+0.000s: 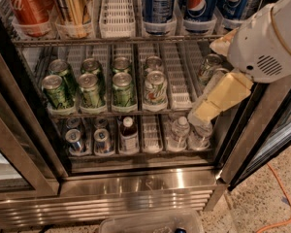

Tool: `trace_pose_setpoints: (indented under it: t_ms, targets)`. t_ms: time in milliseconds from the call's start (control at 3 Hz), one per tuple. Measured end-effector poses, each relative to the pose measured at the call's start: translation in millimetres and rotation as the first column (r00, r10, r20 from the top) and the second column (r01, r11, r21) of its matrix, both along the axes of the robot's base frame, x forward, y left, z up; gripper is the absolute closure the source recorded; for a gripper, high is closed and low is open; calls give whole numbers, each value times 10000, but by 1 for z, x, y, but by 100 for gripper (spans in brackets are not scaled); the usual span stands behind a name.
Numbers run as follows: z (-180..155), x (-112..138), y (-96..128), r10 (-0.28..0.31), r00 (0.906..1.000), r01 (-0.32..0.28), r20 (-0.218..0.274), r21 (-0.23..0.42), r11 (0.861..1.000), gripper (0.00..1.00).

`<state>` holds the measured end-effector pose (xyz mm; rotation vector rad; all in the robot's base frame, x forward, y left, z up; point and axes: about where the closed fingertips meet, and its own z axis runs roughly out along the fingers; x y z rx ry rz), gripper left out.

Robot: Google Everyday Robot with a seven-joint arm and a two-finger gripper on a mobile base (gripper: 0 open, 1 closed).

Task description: Pick orange can from top shelf of fridge

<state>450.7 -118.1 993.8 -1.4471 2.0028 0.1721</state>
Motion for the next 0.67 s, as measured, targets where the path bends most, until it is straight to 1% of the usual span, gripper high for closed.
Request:
trace_pose_setpoints:
  t_ms: [333,667]
  targets:
    - [-7,1,3,-501,9987,498,116,294,9983,0]
    - [-20,6,26,-1056,9943,1036,107,1201,9873,0]
